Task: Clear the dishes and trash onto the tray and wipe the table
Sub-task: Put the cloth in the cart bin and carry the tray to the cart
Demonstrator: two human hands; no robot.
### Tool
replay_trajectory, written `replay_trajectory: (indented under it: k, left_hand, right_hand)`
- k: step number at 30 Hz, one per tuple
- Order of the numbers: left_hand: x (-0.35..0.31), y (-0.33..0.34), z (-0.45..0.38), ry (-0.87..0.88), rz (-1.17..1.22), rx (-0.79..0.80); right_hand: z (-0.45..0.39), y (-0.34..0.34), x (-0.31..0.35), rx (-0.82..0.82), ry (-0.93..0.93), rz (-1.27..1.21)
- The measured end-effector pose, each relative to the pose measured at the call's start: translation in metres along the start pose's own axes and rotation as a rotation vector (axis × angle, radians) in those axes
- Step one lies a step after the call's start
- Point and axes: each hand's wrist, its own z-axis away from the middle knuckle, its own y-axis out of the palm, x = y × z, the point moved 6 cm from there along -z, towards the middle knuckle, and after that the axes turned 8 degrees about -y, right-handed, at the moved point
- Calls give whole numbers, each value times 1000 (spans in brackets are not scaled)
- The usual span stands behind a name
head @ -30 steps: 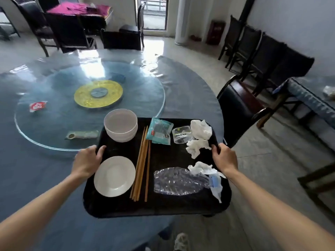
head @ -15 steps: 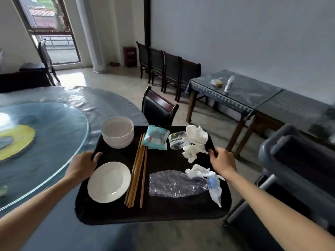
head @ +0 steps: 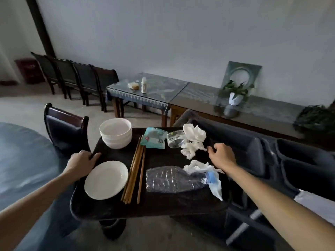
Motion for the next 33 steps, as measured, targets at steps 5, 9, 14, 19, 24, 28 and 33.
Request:
replay_trajectory:
  k: [5,9,14,19,24,28,33]
  left_hand:
    - [-114,51,-37,141,-31,76]
    - [-198,101,-72,230,-64,108]
    - [-293,169,-120,313,-70,145]
    - [-374,227,-159,382,-110,167]
    - [-434,277,-195,424,-107,193]
    - [-463,316,-207,417,-144,261]
    - [-483,339,-217,403,-234,199]
  right_hand:
    - [-20,-33,-88,-42,137,40]
    - [-46,-46,-149,-88,233,84]
    - [-93,-47,-214,-138,337,84]
    - [-141,-40,-273,-147,433,112]
    - [-187,-28,-314,-138,475,157]
    - [-206,-13,-343,-143,514,184]
    - [-222,5,-362,-90,550,194]
